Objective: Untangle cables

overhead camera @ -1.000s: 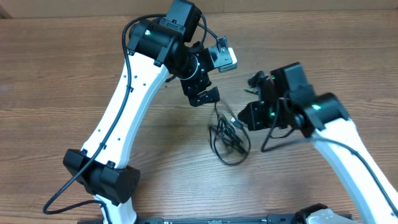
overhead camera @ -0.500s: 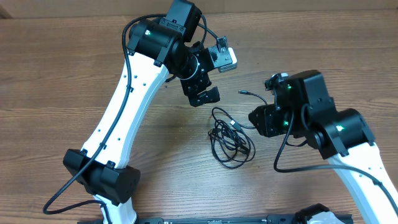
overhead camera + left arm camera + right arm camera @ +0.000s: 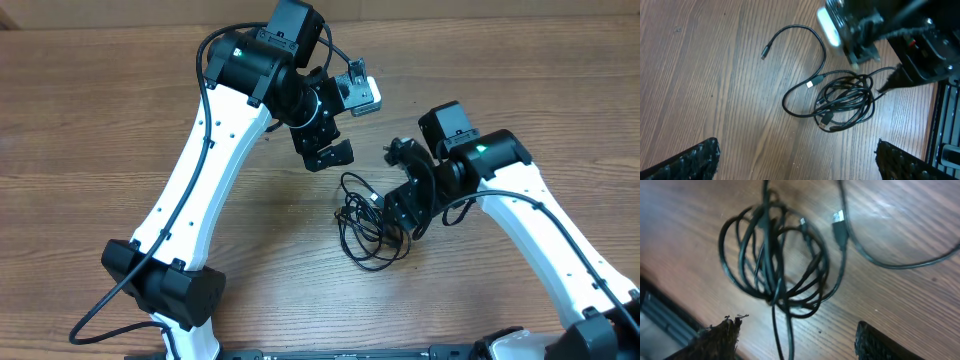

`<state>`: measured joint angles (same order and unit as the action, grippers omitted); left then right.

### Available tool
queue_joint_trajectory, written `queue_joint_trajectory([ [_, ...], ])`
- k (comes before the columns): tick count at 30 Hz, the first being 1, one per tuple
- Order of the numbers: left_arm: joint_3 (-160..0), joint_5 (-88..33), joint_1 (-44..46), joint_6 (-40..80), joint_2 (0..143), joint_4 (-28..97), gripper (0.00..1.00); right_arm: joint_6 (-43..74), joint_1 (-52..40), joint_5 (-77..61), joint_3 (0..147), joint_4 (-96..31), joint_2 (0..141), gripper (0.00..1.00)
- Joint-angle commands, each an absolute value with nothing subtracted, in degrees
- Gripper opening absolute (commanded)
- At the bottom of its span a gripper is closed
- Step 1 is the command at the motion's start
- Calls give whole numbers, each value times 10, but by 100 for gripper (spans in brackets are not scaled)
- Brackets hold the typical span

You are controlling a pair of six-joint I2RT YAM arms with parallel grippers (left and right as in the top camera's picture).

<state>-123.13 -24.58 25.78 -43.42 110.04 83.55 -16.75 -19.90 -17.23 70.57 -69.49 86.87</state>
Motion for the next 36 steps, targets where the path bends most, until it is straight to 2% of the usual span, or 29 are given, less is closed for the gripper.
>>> queue_joint_trajectory([
  [1,-1235,-246,254,-426,1087,835,100,-228,-197,-203,709,-700,868,69],
  [7,-1235,-246,254,-426,1087,835,100,-228,-197,-248,648,-637,868,68],
  [10,-1235,-246,254,-426,1087,835,100,-225,-197,-267,621,-622,868,56],
  [14,-1235,-246,254,-426,1087,835,100,-225,-197,-267,618,-613,868,53],
  [16,-1235,-246,254,-426,1087,835,100,-225,-197,-267,618,-606,868,41],
  [18,-1235,-246,254,-426,1087,835,100,-223,-197,-267,618,-597,868,21],
  [21,-1235,-246,254,-426,1087,835,99,-209,-197,-267,618,-582,868,7],
  [23,-1235,-246,254,-426,1087,835,99,-203,-197,-267,619,-580,868,4],
  [29,-1235,-246,254,-426,1087,835,100,-136,-188,-254,655,-614,863,4],
  [36,-1235,-246,254,-426,1087,835,100,-29,-135,-215,740,-655,805,4],
])
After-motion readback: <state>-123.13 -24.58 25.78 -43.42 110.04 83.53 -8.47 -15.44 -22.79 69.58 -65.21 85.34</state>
